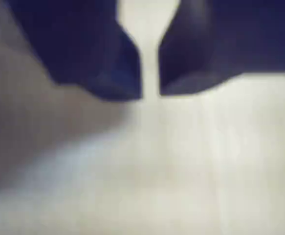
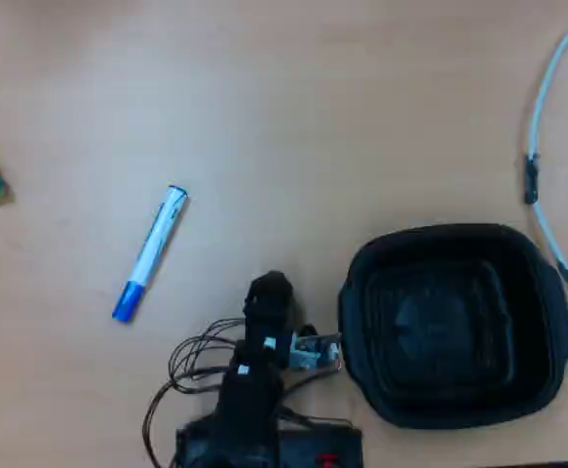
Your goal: Pick up the blue pen and put it in the black bowl
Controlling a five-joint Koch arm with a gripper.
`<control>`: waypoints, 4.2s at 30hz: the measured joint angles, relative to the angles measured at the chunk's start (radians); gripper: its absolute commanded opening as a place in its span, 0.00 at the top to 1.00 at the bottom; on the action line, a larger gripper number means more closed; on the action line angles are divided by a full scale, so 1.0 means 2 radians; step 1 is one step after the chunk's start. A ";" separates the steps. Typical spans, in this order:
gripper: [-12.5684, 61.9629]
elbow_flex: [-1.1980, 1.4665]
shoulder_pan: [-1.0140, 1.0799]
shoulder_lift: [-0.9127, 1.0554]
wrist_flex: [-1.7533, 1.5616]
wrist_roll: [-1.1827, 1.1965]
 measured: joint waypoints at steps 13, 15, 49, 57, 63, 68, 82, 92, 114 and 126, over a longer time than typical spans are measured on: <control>0.87 -0.428 -0.129 -0.079 0.611 -0.005; 0.87 -0.428 -0.151 -0.080 0.616 -0.021; 0.87 -0.747 -0.467 -0.341 0.665 -0.254; 0.87 -0.749 -0.502 -0.354 0.637 -0.254; 0.84 -0.769 -0.521 -0.370 0.635 -0.255; 0.66 -0.769 -0.525 -0.374 0.635 -0.253; 0.18 -0.765 -0.525 -0.374 0.635 -0.242; 0.06 -0.734 -0.513 -0.394 0.634 -0.242; 0.06 -0.704 -0.479 -0.463 0.617 -0.242; 0.08 -0.734 -0.478 -0.504 0.618 -0.242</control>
